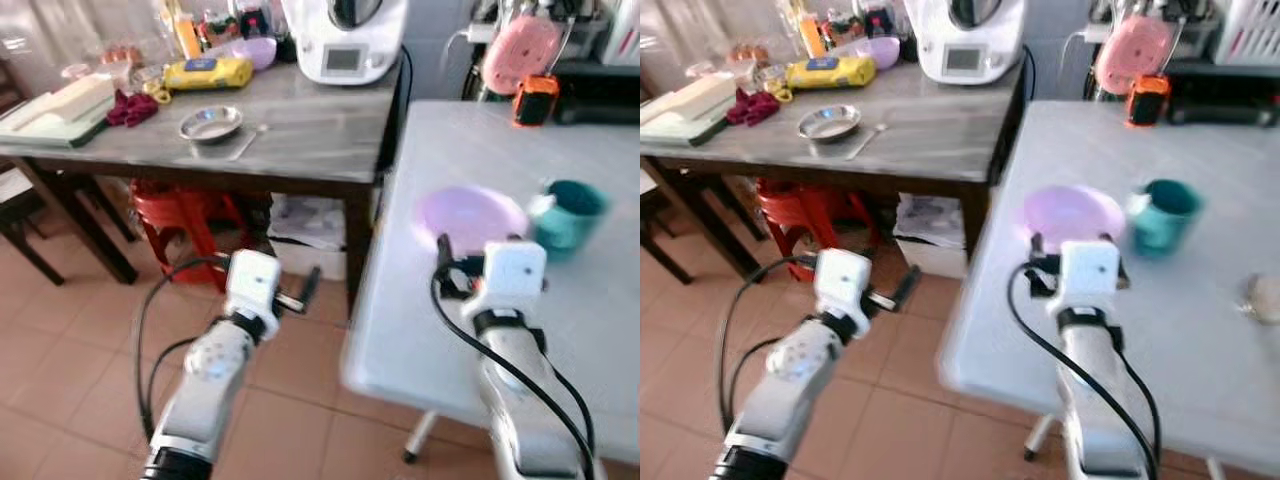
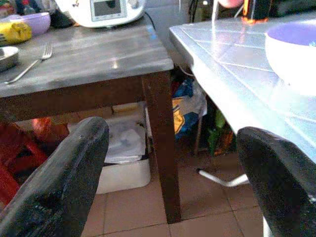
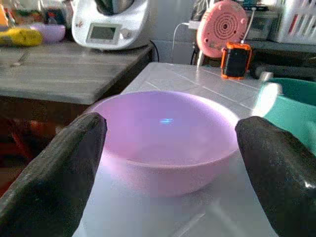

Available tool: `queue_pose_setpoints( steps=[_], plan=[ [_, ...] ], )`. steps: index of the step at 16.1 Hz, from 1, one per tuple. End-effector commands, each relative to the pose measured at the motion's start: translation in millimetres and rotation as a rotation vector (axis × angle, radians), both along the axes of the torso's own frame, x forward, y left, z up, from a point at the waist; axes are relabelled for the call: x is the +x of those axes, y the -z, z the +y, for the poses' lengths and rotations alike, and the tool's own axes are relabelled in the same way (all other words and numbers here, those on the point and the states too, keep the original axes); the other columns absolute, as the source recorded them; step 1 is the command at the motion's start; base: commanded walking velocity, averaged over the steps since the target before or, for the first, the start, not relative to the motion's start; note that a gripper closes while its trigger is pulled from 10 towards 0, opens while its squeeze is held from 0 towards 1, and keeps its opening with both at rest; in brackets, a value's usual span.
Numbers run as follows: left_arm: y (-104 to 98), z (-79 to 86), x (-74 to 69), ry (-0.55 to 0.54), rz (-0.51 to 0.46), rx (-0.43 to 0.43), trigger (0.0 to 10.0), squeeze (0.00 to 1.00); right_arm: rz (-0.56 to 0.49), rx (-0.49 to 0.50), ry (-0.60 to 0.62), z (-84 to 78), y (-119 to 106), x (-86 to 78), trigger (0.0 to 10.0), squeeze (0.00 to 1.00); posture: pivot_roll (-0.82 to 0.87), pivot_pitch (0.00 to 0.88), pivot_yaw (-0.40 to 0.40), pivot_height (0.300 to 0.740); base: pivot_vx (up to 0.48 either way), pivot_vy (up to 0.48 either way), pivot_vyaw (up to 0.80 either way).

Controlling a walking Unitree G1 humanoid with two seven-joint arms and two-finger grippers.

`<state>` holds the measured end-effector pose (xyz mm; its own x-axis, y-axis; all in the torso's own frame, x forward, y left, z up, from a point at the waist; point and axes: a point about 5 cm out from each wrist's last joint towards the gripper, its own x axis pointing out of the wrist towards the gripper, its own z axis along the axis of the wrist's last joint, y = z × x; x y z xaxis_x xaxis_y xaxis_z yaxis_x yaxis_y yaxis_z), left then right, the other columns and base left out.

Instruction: Setting the table

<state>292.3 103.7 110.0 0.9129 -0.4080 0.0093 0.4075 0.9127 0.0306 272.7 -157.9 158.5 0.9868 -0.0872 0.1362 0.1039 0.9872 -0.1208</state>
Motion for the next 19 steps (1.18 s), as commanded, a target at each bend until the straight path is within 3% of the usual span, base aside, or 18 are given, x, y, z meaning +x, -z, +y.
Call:
queue_pose_setpoints(
  steps=[1, 3, 13, 16, 19],
  plan=[
    [-0.8, -5.2, -1.4, 0.020, 0.000, 0.002, 10.0, 0.00, 0.010, 0.002, 0.018, -4.9, 0.7, -2.3, 10.0, 0.00, -0.12, 0.079, 0.126, 0.740, 0.000, -0.390, -0.48],
    [0.6, -4.3, -2.6, 0.020, 0.005, 0.007, 10.0, 0.00, 0.011, 0.001, 0.015, -4.2, 1.1, -3.2, 10.0, 0.00, -0.13, 0.082, 0.129, 0.740, 0.000, -0.386, -0.23],
    [3.0, -3.2, -9.9, 0.092, 0.027, -0.014, 10.0, 0.00, 0.040, 0.022, 0.012, -1.8, 4.9, -9.0, 10.0, 0.00, -0.13, 0.098, 0.135, 0.740, 0.000, 0.000, 0.00],
    [8.6, 1.3, -20.4, 0.199, 0.054, 0.011, 10.0, 0.00, 0.125, 0.076, -0.035, 7.7, 20.6, -18.4, 10.0, 0.00, -0.13, 0.108, 0.136, 0.740, 0.000, 0.000, 0.00],
    [11.9, 6.4, -25.3, 0.237, 0.075, 0.029, 10.0, 0.00, 0.219, 0.149, 0.002, 4.9, 39.8, -35.7, 10.0, 0.00, -0.12, 0.118, 0.141, 0.740, 0.000, 0.000, 0.00]
  ],
)
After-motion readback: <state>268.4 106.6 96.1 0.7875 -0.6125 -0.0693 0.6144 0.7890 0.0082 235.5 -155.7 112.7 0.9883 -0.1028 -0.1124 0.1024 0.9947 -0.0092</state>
